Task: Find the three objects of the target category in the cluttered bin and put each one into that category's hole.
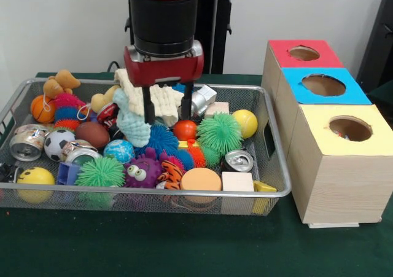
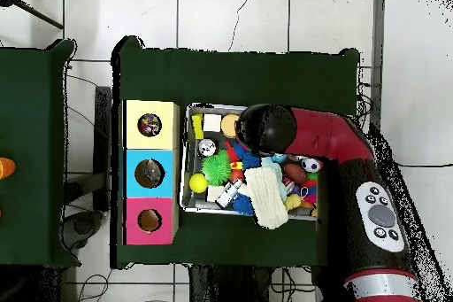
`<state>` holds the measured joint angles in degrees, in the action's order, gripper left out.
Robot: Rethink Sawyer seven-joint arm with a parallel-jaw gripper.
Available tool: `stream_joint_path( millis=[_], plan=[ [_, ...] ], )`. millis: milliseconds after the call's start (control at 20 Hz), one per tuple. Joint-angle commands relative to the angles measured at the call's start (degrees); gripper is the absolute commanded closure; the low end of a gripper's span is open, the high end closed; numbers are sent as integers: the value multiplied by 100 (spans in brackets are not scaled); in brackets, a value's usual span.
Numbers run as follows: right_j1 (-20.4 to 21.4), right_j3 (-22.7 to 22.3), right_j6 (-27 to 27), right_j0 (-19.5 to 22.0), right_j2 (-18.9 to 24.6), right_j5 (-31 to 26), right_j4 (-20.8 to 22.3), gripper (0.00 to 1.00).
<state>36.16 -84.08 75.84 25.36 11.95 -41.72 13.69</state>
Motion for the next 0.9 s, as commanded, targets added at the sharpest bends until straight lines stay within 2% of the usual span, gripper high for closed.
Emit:
stream_joint_path(
  millis=[50, 300, 600, 750, 900],
  plan=[
    [-299, -171, -563, -1, 647, -27, 334, 0],
    [-396, -153, -737, 167, 792, -33, 454, 0],
    [-316, -189, -1380, 687, 1030, -325, 676, 0],
    [-295, -309, -1680, 955, 1359, -185, 789, 0],
    [-394, -265, -1576, 970, 1539, -154, 881, 0]
  ],
)
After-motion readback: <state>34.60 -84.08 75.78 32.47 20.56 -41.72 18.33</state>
